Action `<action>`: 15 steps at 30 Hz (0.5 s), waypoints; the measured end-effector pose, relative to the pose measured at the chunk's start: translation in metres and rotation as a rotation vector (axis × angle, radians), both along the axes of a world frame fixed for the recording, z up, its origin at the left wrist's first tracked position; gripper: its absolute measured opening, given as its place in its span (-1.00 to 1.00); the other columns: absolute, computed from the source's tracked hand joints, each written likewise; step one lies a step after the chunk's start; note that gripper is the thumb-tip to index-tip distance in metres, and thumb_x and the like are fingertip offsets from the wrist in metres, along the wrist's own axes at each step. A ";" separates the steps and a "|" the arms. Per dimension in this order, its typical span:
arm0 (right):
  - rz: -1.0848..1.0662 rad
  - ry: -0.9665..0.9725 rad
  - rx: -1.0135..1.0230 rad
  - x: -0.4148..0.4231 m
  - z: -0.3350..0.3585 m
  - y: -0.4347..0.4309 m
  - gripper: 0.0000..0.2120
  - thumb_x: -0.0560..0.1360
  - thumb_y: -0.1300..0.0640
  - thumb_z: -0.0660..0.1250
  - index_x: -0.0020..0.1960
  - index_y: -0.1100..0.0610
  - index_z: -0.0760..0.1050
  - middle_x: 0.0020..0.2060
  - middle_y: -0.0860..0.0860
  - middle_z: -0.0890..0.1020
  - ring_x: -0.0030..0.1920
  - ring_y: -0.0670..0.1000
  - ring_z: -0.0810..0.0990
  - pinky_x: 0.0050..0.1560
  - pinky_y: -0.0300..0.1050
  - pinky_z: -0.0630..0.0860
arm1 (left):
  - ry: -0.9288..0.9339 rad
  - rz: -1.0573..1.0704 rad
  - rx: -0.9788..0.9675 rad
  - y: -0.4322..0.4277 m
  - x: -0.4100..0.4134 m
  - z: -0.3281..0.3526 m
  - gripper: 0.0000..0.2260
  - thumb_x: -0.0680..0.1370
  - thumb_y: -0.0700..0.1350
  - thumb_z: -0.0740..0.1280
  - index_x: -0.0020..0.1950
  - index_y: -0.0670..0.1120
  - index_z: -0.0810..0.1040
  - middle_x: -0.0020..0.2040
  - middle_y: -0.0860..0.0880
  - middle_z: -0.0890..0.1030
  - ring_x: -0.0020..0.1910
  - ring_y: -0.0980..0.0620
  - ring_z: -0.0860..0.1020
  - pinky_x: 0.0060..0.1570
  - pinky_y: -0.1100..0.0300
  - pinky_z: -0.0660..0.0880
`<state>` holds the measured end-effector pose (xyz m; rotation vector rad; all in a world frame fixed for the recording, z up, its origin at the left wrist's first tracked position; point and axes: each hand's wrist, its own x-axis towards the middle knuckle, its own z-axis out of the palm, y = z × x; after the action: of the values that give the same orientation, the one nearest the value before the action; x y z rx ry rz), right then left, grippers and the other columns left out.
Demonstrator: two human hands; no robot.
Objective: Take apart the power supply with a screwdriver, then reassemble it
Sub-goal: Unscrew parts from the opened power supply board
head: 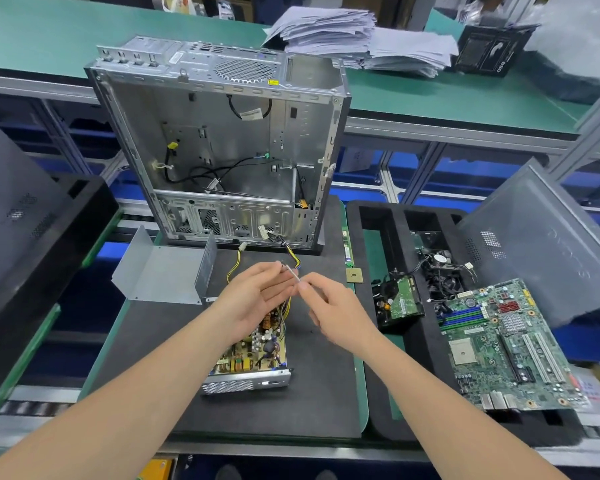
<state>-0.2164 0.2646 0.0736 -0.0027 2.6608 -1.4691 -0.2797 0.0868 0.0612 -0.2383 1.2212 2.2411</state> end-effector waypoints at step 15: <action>-0.032 0.045 0.242 -0.006 0.000 -0.007 -0.80 0.73 -0.05 0.18 0.05 -0.09 0.57 -0.39 -0.21 0.54 -0.27 0.02 0.50 -0.07 -0.04 0.37 | 0.103 0.046 -0.013 -0.006 0.000 0.001 -0.89 0.68 -0.18 0.31 0.14 -0.21 0.51 0.17 -0.25 0.70 0.12 -0.10 0.71 0.01 0.18 0.65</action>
<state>-0.2228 0.2578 0.0734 0.0267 2.8695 -1.1582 -0.2801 0.0806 0.0618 -0.1596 1.2966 2.3101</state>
